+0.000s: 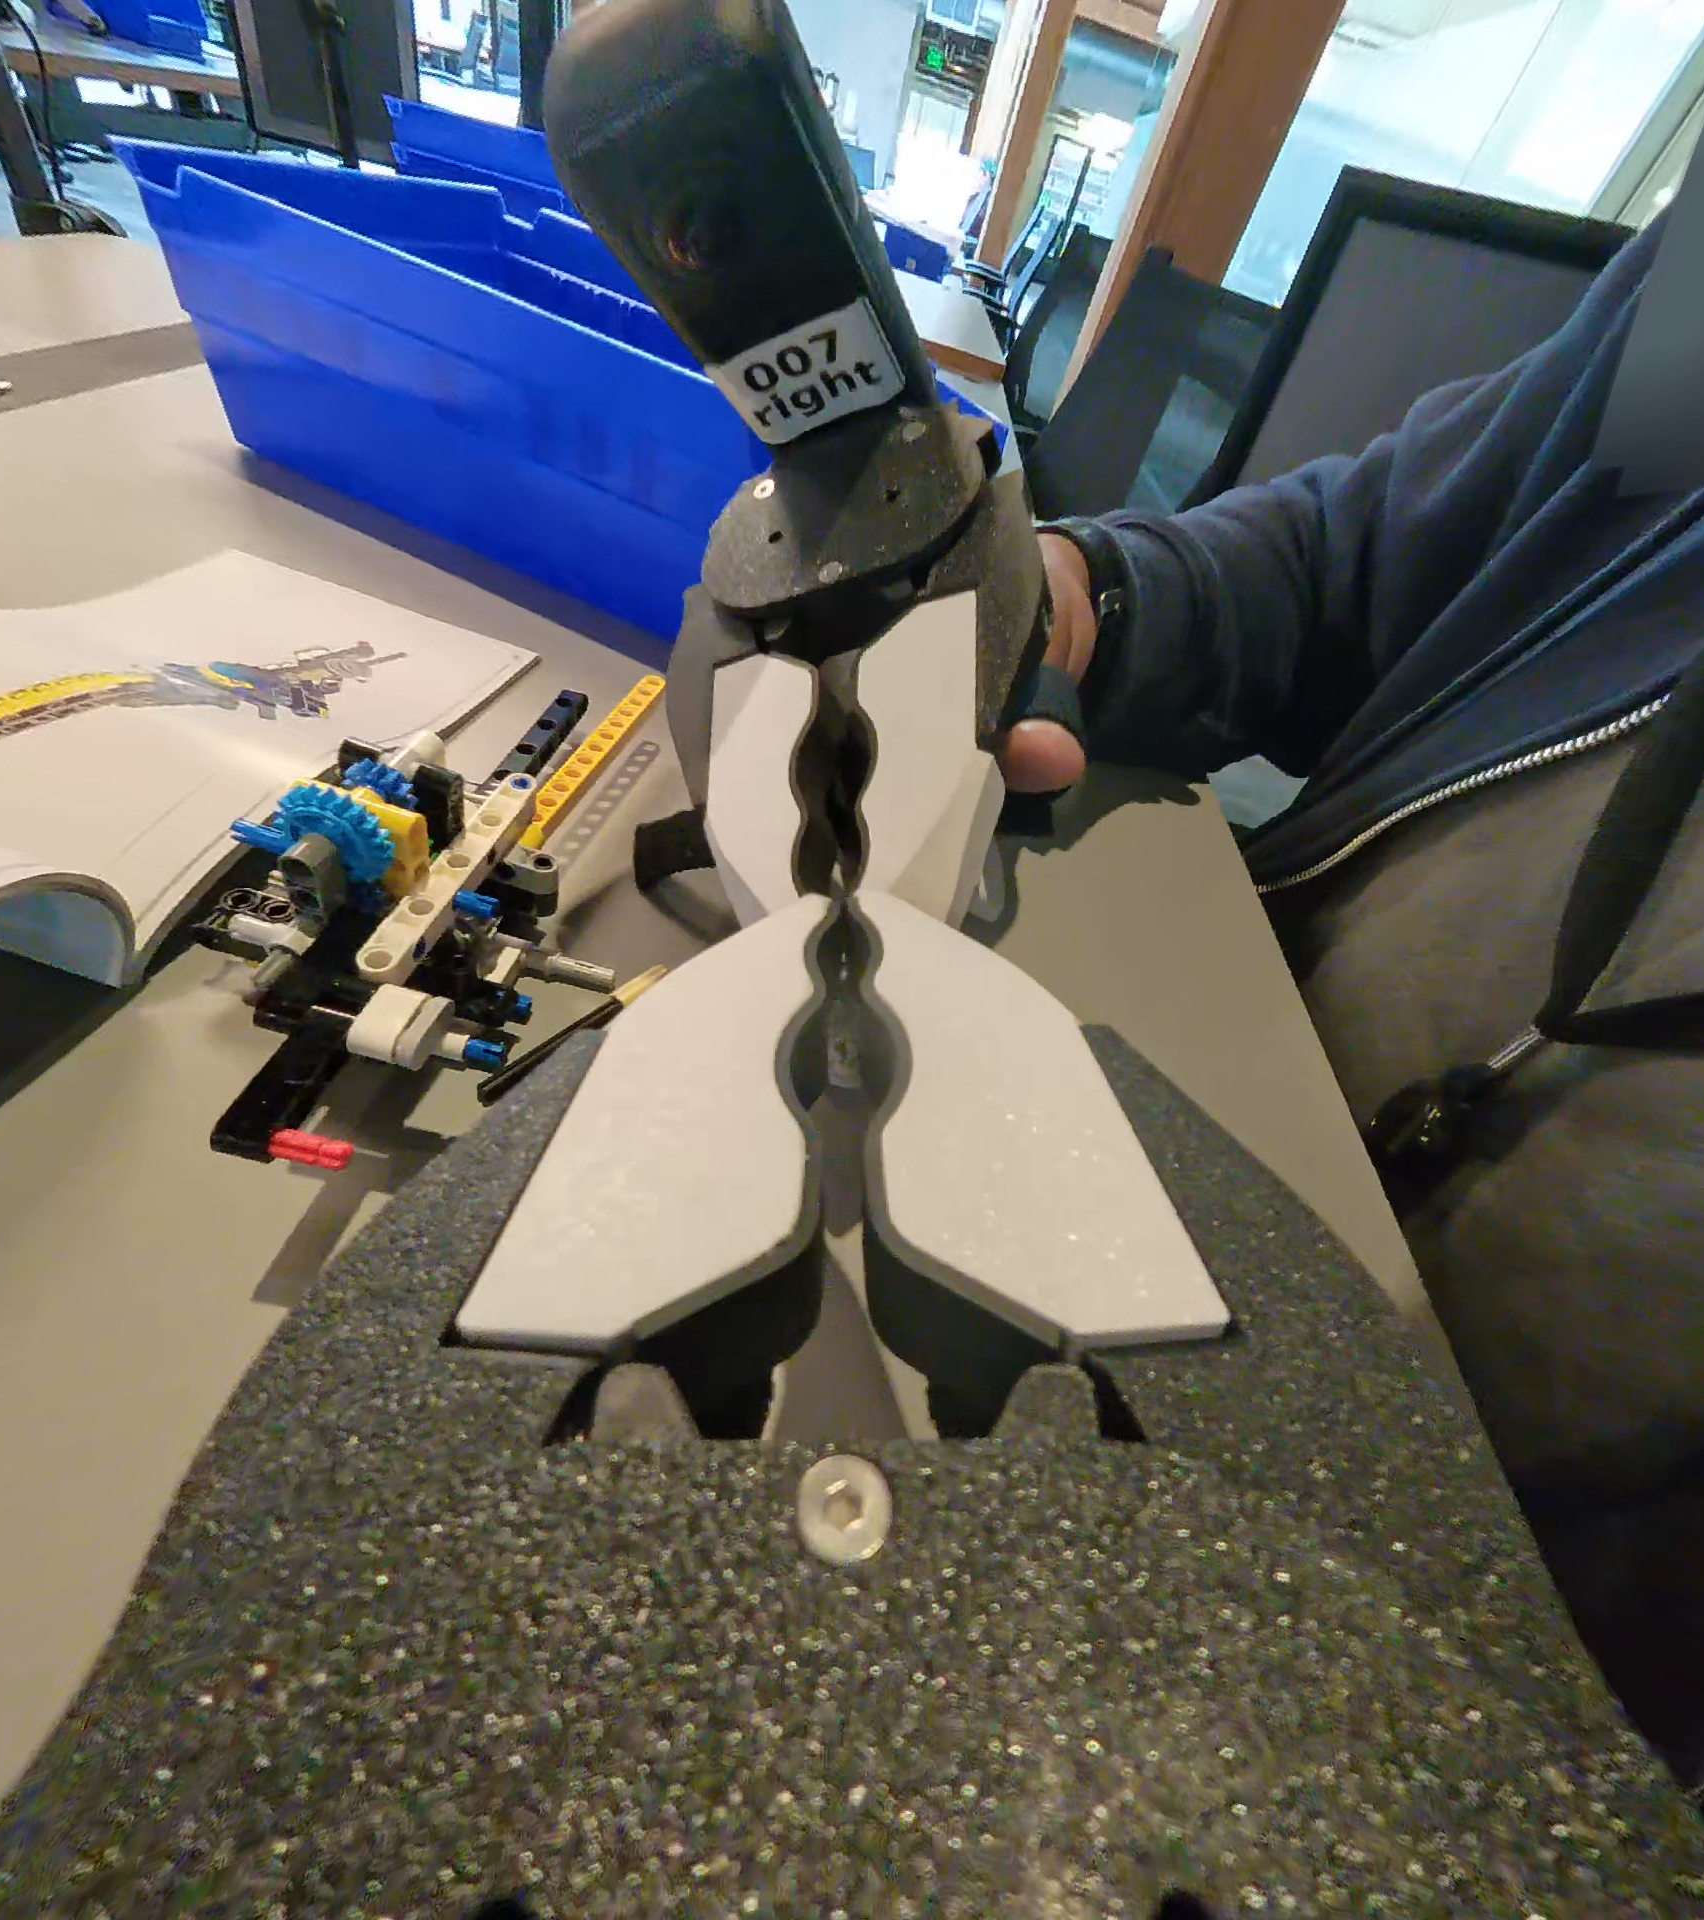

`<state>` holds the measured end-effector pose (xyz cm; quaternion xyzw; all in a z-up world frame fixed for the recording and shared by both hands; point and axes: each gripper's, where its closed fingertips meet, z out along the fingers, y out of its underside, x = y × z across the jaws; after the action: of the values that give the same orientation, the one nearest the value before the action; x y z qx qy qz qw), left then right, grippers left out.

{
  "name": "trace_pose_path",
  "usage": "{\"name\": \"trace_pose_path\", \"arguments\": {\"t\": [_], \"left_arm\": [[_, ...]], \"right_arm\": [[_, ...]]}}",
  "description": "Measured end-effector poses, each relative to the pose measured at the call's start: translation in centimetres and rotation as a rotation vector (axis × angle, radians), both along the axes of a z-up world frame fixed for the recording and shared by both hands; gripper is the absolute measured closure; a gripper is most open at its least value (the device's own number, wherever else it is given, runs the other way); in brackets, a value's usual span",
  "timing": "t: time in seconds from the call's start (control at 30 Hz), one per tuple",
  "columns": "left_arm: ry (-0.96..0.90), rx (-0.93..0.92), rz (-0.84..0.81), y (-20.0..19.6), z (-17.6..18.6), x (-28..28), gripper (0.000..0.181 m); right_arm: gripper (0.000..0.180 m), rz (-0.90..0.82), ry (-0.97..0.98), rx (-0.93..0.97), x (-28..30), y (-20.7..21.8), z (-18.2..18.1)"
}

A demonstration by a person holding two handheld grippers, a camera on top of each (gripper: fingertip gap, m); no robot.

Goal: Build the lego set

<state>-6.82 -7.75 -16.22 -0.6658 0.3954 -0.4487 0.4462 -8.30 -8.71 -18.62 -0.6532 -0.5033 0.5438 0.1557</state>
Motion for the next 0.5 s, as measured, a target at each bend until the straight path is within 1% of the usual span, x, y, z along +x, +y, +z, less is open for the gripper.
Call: {"name": "trace_pose_path", "arguments": {"t": [0.1,0.23,0.43,0.5], "left_arm": [[-0.026,-0.039,0.0,0.1,0.2,-0.1,0.181],[0.001,-0.06,-0.003,0.0,-0.3,0.0,0.18],[0.021,-0.144,-0.015,-0.2,-0.9,-0.1,0.17],[0.025,-0.182,-0.022,-0.2,-1.1,-0.1,0.171]], "right_arm": [[0.172,0.006,-0.002,-0.009,0.0,0.0,-0.1],[0.171,0.025,0.014,-0.038,0.1,-0.2,0.2],[0.171,0.042,0.026,-0.041,0.2,-0.3,0.5],[0.172,0.038,0.022,-0.032,0.3,-0.2,0.5]]}}
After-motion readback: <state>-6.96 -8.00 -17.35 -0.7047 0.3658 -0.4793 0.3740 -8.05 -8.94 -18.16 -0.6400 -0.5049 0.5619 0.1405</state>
